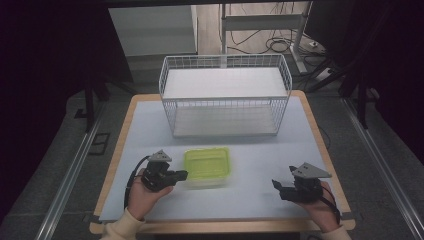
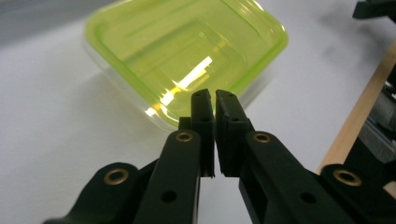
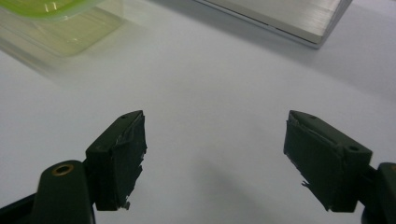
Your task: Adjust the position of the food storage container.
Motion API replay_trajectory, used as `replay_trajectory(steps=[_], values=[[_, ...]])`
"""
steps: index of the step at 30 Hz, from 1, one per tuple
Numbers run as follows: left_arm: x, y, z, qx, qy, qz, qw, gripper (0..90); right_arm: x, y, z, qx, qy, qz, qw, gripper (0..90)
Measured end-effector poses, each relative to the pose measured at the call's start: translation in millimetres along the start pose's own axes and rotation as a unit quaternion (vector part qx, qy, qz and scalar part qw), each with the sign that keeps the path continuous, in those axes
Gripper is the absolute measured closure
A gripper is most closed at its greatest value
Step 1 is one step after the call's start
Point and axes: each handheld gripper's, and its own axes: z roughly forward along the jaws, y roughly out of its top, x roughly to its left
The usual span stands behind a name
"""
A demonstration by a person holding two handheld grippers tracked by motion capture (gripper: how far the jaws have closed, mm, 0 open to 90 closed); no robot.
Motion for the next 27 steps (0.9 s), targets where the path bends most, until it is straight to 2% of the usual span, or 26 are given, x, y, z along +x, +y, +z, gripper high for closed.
replay_trajectory(steps=[3,7,12,15,20,23,27], values=[[4.4,0.7,-3.2,-0.011,0.002,-0.011,0.9999,82.6,1.6,1.9,1.0,-0.013,0.012,0.010,0.9998,20.0],[7.9,1.9,-6.3,-0.028,0.014,-0.025,0.9992,67.7,5.1,9.1,2.5,-0.037,0.045,0.029,0.9979,19.5],[11.9,3.4,-9.1,-0.042,0.014,-0.043,0.9981,51.8,9.1,19.6,6.9,-0.046,0.076,0.051,0.9948,19.6],[14.0,3.9,-11.8,-0.055,0.020,-0.053,0.9969,43.7,10.2,26.9,9.0,-0.045,0.094,0.071,0.9921,19.7],[19.6,8.4,-19.6,-0.064,0.014,-0.069,0.9955,33.7,12.5,42.1,11.7,-0.040,0.103,0.096,0.9893,18.6],[21.2,9.5,-22.0,-0.067,0.011,-0.075,0.9949,30.6,14.3,56.7,15.7,-0.037,0.117,0.105,0.9869,19.4],[23.8,9.1,-22.5,-0.067,0.005,-0.080,0.9945,27.6,17.8,73.6,24.0,-0.026,0.126,0.108,0.9858,21.5]])
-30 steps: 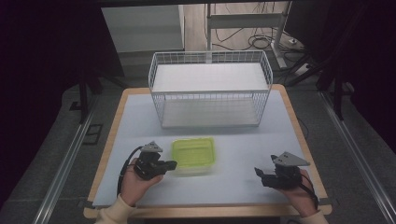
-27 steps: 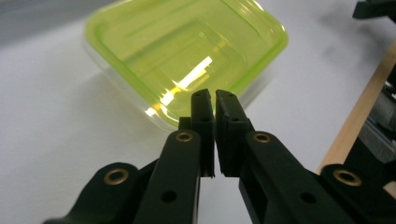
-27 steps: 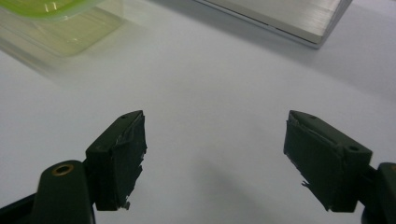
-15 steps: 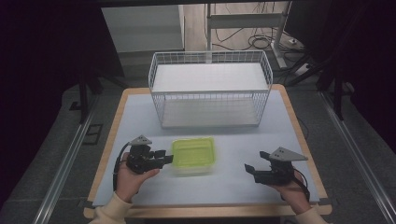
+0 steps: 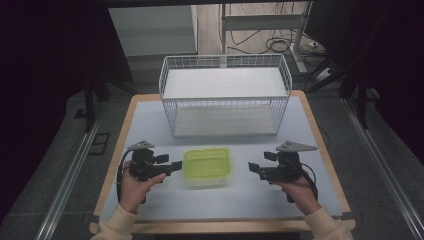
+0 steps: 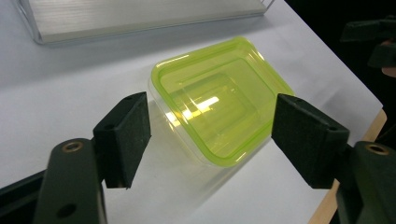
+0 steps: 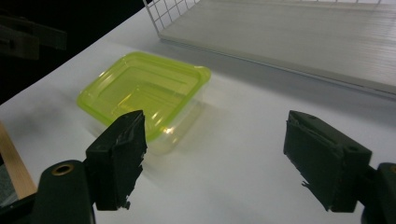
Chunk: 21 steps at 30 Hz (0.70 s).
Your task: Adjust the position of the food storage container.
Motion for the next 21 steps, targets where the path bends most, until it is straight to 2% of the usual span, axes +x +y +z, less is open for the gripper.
replay_trajectory(steps=[4,7,12,15,21], values=[[4.6,0.6,1.4,0.001,-0.016,-0.019,0.9997,27.3,3.9,9.7,11.1,0.002,0.011,0.009,0.9999,23.2],[7.2,2.1,4.8,0.006,-0.017,-0.035,0.9992,29.7,7.3,14.3,19.9,0.004,0.022,0.010,0.9997,24.3],[7.7,2.6,9.2,0.012,-0.023,-0.034,0.9991,29.8,14.2,21.2,33.6,0.008,0.041,0.005,0.9991,26.4],[8.8,2.5,11.7,0.013,-0.028,-0.039,0.9987,29.8,17.1,25.9,41.0,0.012,0.052,0.011,0.9985,27.9],[11.5,2.6,15.1,0.015,-0.029,-0.043,0.9985,31.1,21.4,28.1,55.8,0.024,0.062,0.012,0.9977,30.7]])
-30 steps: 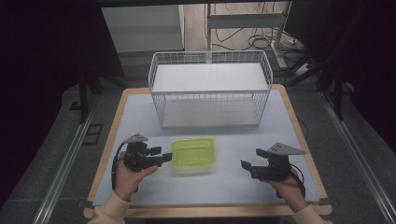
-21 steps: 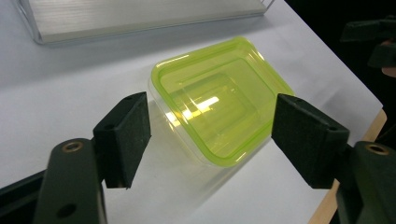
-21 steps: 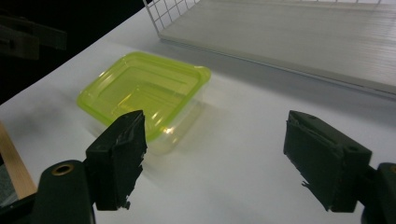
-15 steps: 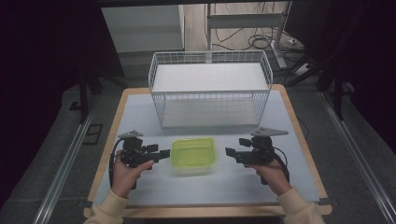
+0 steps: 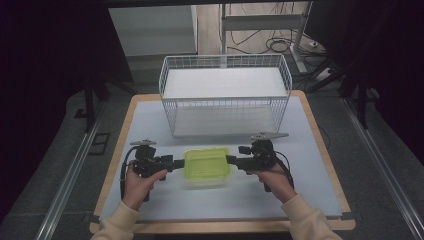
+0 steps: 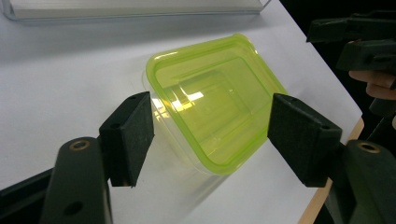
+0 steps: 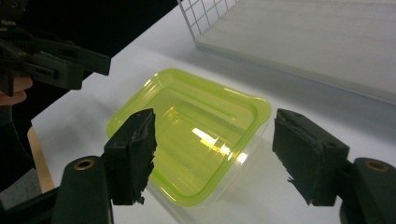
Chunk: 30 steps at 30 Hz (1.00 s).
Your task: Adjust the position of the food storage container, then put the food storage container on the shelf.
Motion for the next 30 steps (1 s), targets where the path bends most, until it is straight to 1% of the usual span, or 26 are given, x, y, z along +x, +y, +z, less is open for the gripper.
replay_trajectory(steps=[1,4,6,9,10,11,13,14,17,20,23,26,28,30], values=[[-0.1,0.0,1.1,-0.002,0.000,-0.003,1.0000,31.2,0.1,-0.4,2.5,0.004,0.000,0.002,1.0000,31.2],[1.0,-0.2,4.8,0.006,0.001,-0.004,1.0000,31.8,-0.5,-1.5,8.9,0.012,0.003,0.007,0.9999,32.8],[1.6,-0.7,7.4,0.010,-0.002,-0.008,0.9999,32.3,-0.8,-2.2,12.5,0.016,0.007,0.010,0.9998,34.1],[2.0,-1.1,9.4,0.011,-0.001,-0.011,0.9999,33.6,-1.1,-3.2,17.2,0.021,0.011,0.014,0.9996,36.7],[2.3,-1.2,9.8,0.012,-0.003,-0.012,0.9999,33.7,-1.4,-3.4,18.3,0.022,0.014,0.016,0.9995,38.1],[2.6,-1.2,9.9,0.012,-0.003,-0.013,0.9998,33.9,-2.2,-3.6,19.8,0.025,0.021,0.020,0.9993,39.6],[4.1,-1.6,10.8,0.013,-0.005,-0.017,0.9998,34.3,-3.3,-3.9,22.0,0.028,0.027,0.026,0.9989,41.1],[5.3,-2.2,11.9,0.014,-0.008,-0.024,0.9996,34.3,-3.6,-4.1,22.8,0.029,0.029,0.026,0.9988,41.7],[8.2,-3.0,14.6,0.016,-0.014,-0.031,0.9993,34.4,-4.6,-4.9,26.7,0.035,0.032,0.029,0.9985,42.5],[10.1,-3.9,17.2,0.019,-0.018,-0.036,0.9990,34.6,-4.8,-6.2,29.0,0.041,0.028,0.032,0.9983,42.8],[11.8,-4.7,18.4,0.020,-0.020,-0.041,0.9988,34.9,-7.9,-8.1,29.4,0.042,0.021,0.040,0.9981,43.3],[15.5,-5.2,21.3,0.021,-0.025,-0.053,0.9981,35.5,-12.2,-8.9,28.6,0.040,0.015,0.050,0.9978,44.6],[17.9,-5.1,24.0,0.026,-0.026,-0.054,0.9979,36.3,-14.6,-9.9,29.4,0.043,0.014,0.055,0.9975,45.6],[18.3,-5.0,27.1,0.030,-0.030,-0.055,0.9976,40.9,-18.0,-12.4,32.4,0.046,0.018,0.065,0.9966,48.7]])
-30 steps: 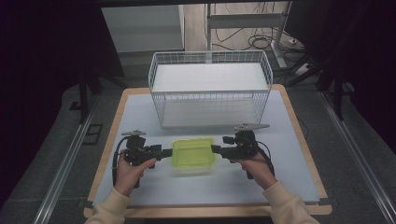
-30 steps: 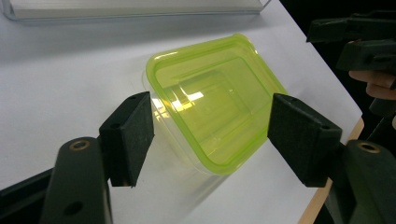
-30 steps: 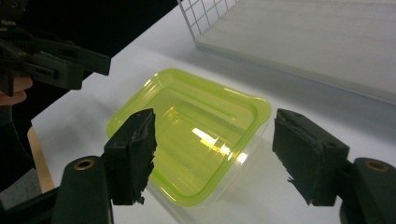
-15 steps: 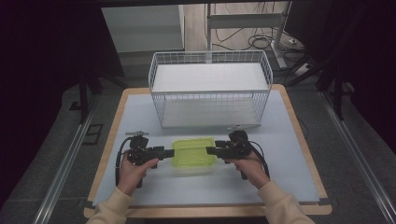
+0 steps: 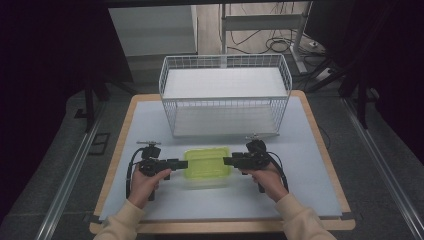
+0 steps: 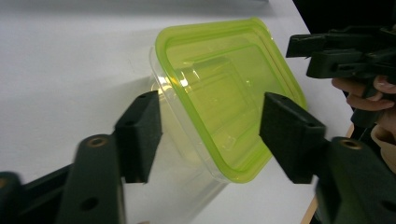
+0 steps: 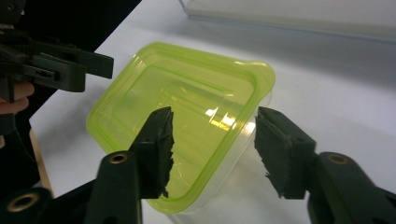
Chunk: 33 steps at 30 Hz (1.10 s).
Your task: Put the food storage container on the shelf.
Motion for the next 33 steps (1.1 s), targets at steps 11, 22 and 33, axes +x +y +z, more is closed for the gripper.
replay_trajectory(steps=[11,22,33], values=[[11.7,-1.5,12.1,0.012,-0.021,-0.027,0.9993,50.1,-14.3,-7.8,13.2,0.024,0.019,0.040,0.9987,58.2],[13.1,-4.8,16.8,0.013,-0.028,-0.041,0.9987,72.5,-19.4,-10.3,13.6,0.025,0.049,0.072,0.9959,71.2],[-2.0,-6.8,2.9,-0.019,-0.052,-0.011,0.9984,80.1,-10.6,-2.7,-7.4,-0.007,0.043,0.053,0.9976,80.0]])
